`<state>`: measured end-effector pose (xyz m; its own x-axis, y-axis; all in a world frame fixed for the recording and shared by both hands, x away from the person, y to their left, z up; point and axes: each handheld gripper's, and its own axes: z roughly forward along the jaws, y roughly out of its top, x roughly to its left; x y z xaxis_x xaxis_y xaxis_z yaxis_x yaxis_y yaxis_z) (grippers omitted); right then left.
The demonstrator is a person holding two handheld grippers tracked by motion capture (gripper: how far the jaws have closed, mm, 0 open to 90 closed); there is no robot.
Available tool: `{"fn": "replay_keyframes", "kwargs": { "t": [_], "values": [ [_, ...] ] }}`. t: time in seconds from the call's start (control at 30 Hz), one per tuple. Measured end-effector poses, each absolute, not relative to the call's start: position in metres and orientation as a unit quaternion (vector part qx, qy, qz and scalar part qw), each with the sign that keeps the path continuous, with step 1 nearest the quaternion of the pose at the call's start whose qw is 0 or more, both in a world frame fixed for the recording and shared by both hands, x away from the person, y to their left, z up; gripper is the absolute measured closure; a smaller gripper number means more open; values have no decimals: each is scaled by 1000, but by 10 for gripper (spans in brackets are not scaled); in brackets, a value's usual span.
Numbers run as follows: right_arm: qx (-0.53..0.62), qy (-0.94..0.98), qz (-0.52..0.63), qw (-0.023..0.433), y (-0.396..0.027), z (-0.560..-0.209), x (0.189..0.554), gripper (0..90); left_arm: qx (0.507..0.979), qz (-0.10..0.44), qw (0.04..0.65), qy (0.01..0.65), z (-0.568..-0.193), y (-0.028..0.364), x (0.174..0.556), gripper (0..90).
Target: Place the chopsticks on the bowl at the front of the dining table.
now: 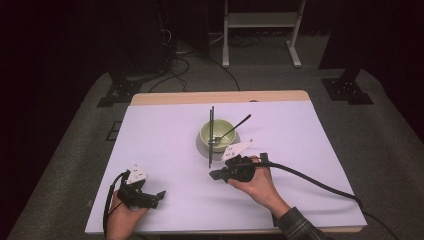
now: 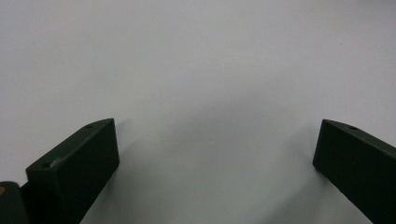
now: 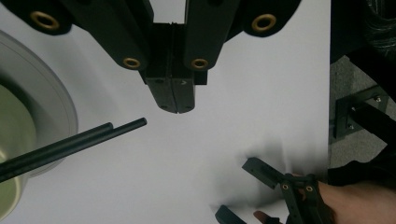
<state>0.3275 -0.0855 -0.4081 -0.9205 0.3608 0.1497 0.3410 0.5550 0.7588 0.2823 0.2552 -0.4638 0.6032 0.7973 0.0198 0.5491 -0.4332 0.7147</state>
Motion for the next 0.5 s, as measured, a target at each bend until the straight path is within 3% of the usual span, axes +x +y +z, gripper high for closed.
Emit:
{"fn": "replay_keyframes", "kwargs": {
  "t": [0.5],
  "values": [
    [211,877,431,22,-80,-406,344,898,827,181,344,407,-464,255,282,0]
  ]
}}
